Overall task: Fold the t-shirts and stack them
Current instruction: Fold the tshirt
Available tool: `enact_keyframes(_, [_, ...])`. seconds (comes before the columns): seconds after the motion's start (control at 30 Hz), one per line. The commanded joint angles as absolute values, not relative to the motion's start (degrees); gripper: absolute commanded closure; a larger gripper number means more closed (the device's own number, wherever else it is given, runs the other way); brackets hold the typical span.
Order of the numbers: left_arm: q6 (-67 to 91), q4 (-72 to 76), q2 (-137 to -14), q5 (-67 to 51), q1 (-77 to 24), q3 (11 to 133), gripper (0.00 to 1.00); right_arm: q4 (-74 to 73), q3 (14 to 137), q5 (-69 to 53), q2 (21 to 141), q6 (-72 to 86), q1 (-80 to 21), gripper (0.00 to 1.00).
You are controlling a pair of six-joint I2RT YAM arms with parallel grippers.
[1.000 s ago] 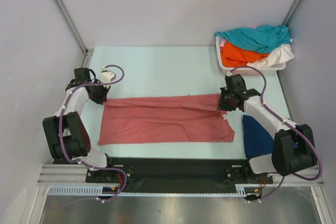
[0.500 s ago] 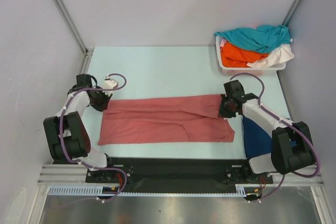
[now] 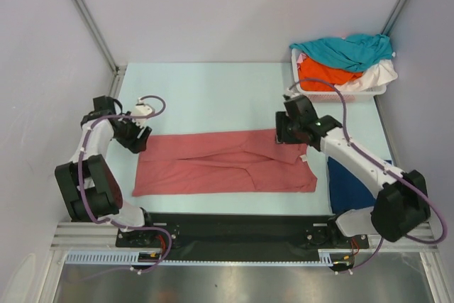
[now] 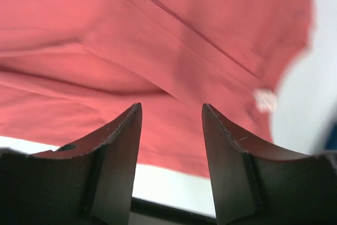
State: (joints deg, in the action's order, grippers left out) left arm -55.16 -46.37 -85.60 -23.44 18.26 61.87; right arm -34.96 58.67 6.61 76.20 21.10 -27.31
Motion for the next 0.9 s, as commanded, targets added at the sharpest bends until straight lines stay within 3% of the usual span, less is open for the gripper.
enact_keyframes(0.0, [-47.0, -38.5, -84.6, -22.1, 15.4, 59.1, 0.31, -30.8, 65.1, 5.3, 84.3, 15.7, -31.6, 0.47])
enact_keyframes(0.3, [-37.7, -34.0, -87.0, -17.8, 14.6, 59.2, 0.3, -33.1, 83.7, 8.2, 109.6, 0.1, -44.8, 0.45])
enact_keyframes(0.57, [-38.8, -33.5, -85.9, -18.7, 14.5, 57.5, 0.3, -33.7, 87.9, 11.2, 116.2, -2.5, -45.9, 0.47])
enact_keyframes(0.67, [-38.8, -33.6, -86.0, -18.7, 14.5, 57.6, 0.3, -33.8, 88.2, 10.8, 117.4, -2.6, -46.0, 0.68])
enact_keyframes(0.7, [-38.8, -33.7, -86.2, -18.9, 14.5, 57.7, 0.3, -34.1, 88.5, 10.5, 117.6, -2.5, -45.9, 0.8])
enact_keyframes(0.87, [-39.5, -33.7, -86.0, -18.7, 14.5, 57.9, 0.3, -35.3, 88.9, 9.1, 116.8, -2.4, -45.9, 1.0])
